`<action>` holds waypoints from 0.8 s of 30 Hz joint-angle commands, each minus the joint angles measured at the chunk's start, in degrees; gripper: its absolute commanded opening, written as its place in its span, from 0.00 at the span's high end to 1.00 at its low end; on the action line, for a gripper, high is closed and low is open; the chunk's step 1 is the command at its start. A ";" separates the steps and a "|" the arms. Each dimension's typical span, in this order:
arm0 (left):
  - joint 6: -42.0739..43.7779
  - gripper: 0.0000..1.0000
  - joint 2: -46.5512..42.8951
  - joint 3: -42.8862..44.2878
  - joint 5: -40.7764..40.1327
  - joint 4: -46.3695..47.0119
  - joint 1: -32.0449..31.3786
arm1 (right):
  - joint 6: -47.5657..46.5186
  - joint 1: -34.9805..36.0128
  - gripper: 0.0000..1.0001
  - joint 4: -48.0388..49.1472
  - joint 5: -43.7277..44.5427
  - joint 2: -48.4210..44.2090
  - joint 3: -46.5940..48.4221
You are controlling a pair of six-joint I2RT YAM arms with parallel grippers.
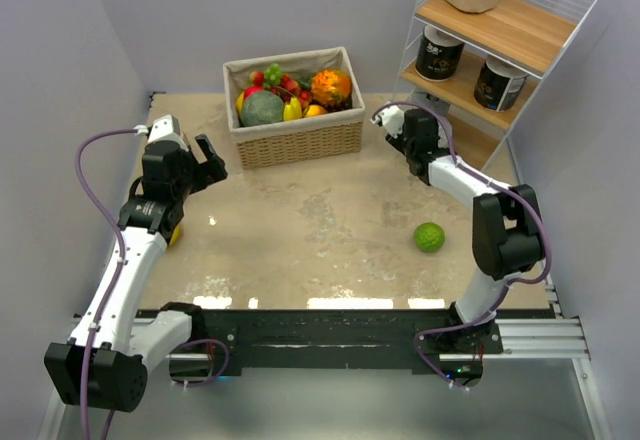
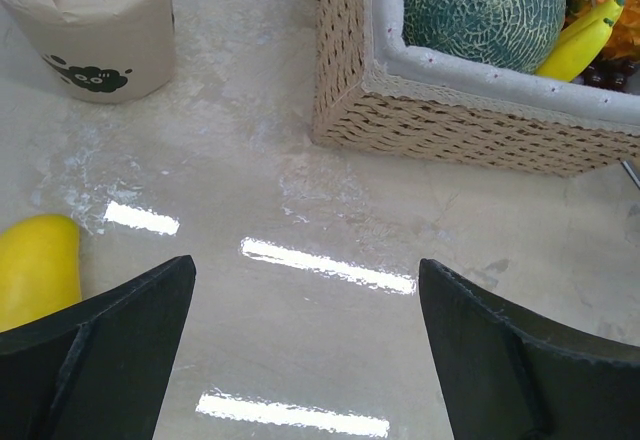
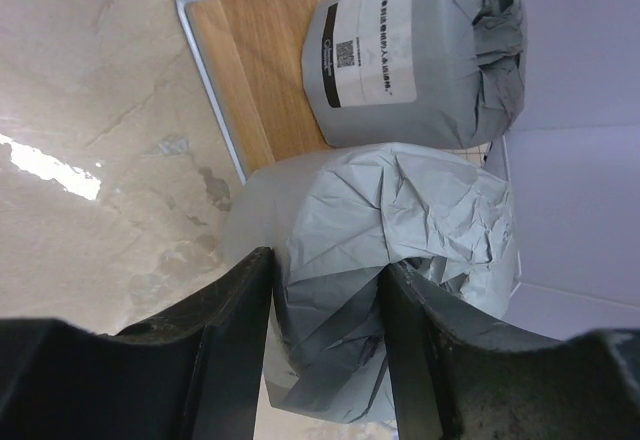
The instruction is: Place and organize the paper towels onto the shelf
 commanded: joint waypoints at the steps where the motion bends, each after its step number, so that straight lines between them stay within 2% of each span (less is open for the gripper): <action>1: 0.13 0.01 -1.18 -0.36 -0.30 2.32 -0.31 | -5.41 -1.05 0.53 6.41 2.44 1.39 1.97; 12: -0.05 0.01 -0.83 -0.45 -0.21 2.41 -0.31 | -6.38 -5.70 0.53 9.31 3.05 4.64 3.20; 24: -0.05 0.01 -0.48 -0.45 -0.12 2.32 -0.31 | -10.07 -7.38 0.50 12.30 10.16 9.39 6.63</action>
